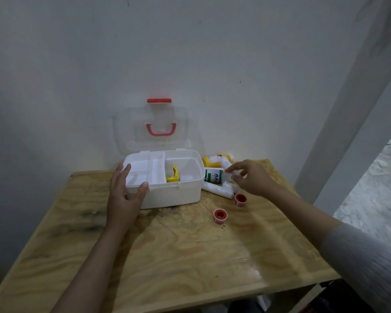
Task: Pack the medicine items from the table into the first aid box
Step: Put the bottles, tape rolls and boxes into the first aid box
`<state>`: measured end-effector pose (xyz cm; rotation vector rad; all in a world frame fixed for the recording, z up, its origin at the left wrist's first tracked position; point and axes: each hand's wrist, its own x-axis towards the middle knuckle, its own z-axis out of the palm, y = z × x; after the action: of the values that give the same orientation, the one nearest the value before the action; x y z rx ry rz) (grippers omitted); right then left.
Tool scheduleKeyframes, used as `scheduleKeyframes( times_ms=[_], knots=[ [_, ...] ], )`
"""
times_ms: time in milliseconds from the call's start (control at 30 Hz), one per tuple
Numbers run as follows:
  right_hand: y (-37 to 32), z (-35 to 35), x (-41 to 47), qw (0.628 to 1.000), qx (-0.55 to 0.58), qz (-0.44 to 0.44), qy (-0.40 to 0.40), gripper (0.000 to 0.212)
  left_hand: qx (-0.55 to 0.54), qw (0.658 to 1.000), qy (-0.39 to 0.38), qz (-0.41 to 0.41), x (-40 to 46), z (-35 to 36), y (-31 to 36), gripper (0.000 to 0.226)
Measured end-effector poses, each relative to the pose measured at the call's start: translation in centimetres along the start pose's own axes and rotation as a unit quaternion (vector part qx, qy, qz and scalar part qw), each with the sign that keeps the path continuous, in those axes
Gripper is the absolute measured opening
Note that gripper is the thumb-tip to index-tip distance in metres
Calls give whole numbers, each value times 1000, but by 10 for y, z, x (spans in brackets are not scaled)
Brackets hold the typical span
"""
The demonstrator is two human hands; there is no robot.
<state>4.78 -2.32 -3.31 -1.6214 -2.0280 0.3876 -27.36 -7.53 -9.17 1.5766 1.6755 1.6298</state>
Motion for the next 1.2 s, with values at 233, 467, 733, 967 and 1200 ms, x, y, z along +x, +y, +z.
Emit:
scheduleKeyframes(
  times_ms=[233, 467, 733, 967, 1200],
  knots=[
    [-4, 23, 1, 997, -3, -40, -70, 17, -1, 1000, -4, 0, 0, -1, -1, 58],
    [0, 25, -2, 996, -60, -23, -66, 43, 6, 1000, -3, 11, 0, -1, -2, 58],
    [3, 32, -4, 999, -35, 1, -17, 32, 8, 1000, -1, 10, 1, 0, -5, 58],
    [-2, 18, -2, 999, -23, 23, -7, 37, 13, 1000, -1, 14, 1, 0, -5, 58],
    [-29, -57, 16, 999, -38, 21, 26, 32, 17, 1000, 4, 17, 1, 1, -4, 59]
  ],
)
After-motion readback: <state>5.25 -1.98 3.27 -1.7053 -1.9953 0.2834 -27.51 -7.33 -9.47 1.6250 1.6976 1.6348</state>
